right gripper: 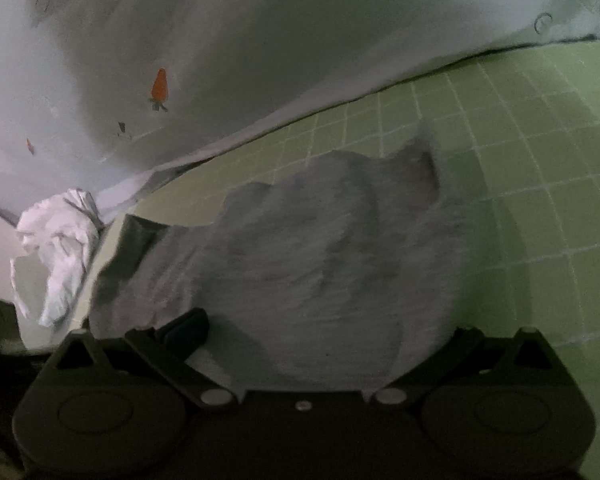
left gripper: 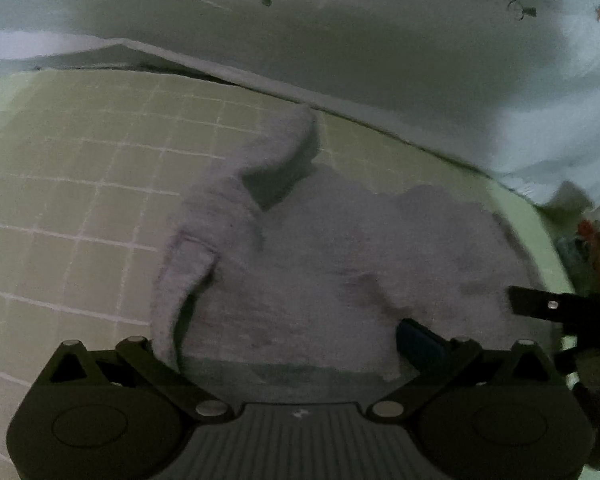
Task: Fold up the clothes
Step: 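Lift the folded hoodie with both grippers and carry it to the clothes stack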
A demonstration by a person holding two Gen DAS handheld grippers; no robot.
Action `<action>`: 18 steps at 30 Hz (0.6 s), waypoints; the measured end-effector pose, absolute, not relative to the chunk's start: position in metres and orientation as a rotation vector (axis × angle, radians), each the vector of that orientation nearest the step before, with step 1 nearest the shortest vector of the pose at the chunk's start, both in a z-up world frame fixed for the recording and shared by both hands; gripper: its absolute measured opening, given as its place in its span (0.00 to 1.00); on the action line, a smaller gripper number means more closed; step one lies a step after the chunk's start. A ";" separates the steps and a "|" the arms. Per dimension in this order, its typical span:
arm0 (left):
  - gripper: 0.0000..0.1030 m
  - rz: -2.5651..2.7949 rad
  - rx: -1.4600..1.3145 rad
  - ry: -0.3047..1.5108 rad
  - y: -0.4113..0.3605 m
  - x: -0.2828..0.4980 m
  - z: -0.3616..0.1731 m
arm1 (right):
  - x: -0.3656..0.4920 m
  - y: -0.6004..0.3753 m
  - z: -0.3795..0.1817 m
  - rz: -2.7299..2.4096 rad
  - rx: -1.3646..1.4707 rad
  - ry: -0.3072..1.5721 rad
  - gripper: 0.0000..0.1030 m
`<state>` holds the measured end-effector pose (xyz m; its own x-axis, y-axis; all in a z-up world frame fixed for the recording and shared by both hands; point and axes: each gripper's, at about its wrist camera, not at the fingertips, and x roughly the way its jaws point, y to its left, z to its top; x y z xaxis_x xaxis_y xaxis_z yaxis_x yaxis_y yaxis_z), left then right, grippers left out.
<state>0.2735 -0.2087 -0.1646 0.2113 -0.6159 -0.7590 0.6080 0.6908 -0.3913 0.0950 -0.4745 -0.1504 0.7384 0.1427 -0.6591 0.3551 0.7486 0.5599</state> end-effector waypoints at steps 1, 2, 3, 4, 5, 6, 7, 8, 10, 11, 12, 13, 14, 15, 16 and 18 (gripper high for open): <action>0.99 -0.868 -0.041 1.072 -0.209 0.273 -0.165 | 0.096 -0.474 -0.151 -0.128 0.756 0.740 1.00; 0.99 -0.873 -0.071 1.080 -0.210 0.272 -0.166 | 0.096 -0.474 -0.152 -0.125 0.792 0.730 1.00; 0.99 -0.870 -0.093 1.082 -0.211 0.272 -0.166 | 0.097 -0.475 -0.153 -0.121 0.829 0.720 1.00; 0.99 -0.866 -0.109 1.082 -0.211 0.271 -0.167 | 0.096 -0.477 -0.155 -0.115 0.877 0.707 1.00; 0.99 -0.866 -0.128 1.088 -0.211 0.271 -0.167 | 0.096 -0.479 -0.157 -0.109 0.924 0.694 1.00; 0.98 -0.869 -0.154 1.098 -0.210 0.272 -0.167 | 0.095 -0.481 -0.161 -0.096 0.979 0.679 1.00; 0.98 -0.872 -0.180 1.108 -0.209 0.272 -0.167 | 0.095 -0.483 -0.163 -0.086 1.025 0.666 1.00; 0.97 -0.879 -0.211 1.119 -0.208 0.272 -0.167 | 0.093 -0.485 -0.166 -0.075 1.065 0.654 1.00; 0.97 -0.918 -0.269 1.127 -0.207 0.270 -0.164 | 0.091 -0.487 -0.172 -0.043 1.150 0.629 1.00; 0.96 -0.939 -0.276 1.122 -0.208 0.267 -0.161 | 0.089 -0.488 -0.175 -0.023 1.193 0.615 1.00; 0.94 -0.954 -0.271 1.113 -0.210 0.262 -0.158 | 0.088 -0.486 -0.178 0.004 1.237 0.606 1.00; 0.91 -0.967 -0.259 1.103 -0.212 0.256 -0.155 | 0.087 -0.485 -0.181 0.032 1.281 0.598 0.98; 0.87 -0.970 -0.247 1.093 -0.212 0.251 -0.152 | 0.086 -0.484 -0.184 0.060 1.324 0.589 0.96; 0.84 -0.965 -0.237 1.082 -0.212 0.245 -0.149 | 0.083 -0.479 -0.186 0.077 1.351 0.582 0.89; 0.78 -0.955 -0.237 1.078 -0.211 0.240 -0.147 | 0.081 -0.474 -0.188 0.094 1.379 0.574 0.80; 0.68 -0.926 -0.256 1.083 -0.205 0.235 -0.146 | 0.073 -0.464 -0.188 0.075 1.386 0.566 0.59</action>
<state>0.2351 -0.2053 -0.1460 0.1500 -0.7509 -0.6432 0.5192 0.6134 -0.5951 0.0728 -0.4642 -0.1882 0.8654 0.3738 -0.3338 0.2742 0.2043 0.9397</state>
